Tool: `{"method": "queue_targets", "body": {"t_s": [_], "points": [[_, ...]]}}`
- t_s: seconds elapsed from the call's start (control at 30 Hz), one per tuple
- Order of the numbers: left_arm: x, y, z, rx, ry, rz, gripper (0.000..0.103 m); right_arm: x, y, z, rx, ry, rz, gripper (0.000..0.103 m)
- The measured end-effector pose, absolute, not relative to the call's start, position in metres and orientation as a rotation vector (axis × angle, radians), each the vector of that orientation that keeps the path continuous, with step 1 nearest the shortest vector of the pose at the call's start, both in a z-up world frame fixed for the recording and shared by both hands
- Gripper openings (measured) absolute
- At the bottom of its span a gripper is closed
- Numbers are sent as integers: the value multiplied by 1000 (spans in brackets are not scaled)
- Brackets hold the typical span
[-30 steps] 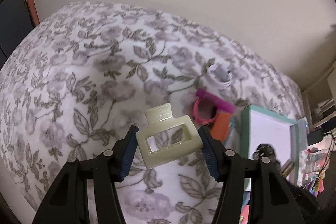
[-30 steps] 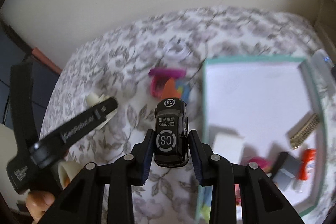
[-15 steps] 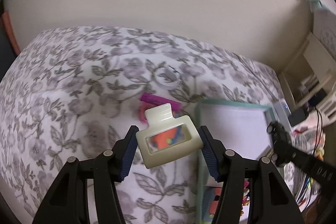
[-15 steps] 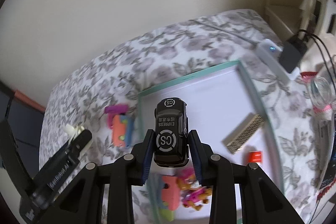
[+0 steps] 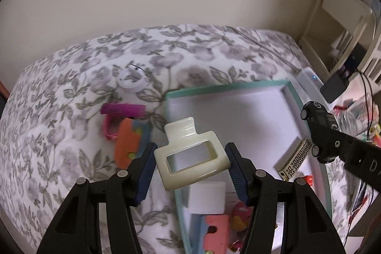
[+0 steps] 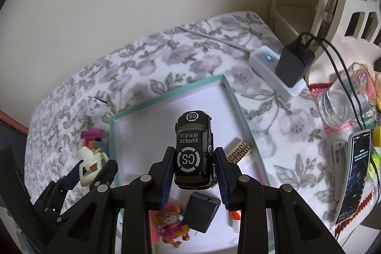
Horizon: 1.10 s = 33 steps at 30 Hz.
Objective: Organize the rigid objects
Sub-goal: 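Carry toy car with right tool while left tool carries hair clip over tray, then open left gripper dropping hair clip in tray while right gripper releases toy car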
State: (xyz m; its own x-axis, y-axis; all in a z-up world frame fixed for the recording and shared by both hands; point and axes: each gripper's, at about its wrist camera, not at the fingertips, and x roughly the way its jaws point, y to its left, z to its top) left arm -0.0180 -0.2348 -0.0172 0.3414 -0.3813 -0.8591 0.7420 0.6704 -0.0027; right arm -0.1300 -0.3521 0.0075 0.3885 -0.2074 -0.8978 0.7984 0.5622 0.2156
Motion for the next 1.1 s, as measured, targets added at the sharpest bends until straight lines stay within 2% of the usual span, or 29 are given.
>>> {"method": "queue_targets", "body": {"t_s": [0.6, 1.1], "points": [[-30, -252, -46, 506, 997, -754, 60, -132, -362, -28, 734, 1077, -761, 35], [-22, -248, -50, 494, 1017, -728, 60, -126, -358, -46, 729, 1139, -752, 36]]}}
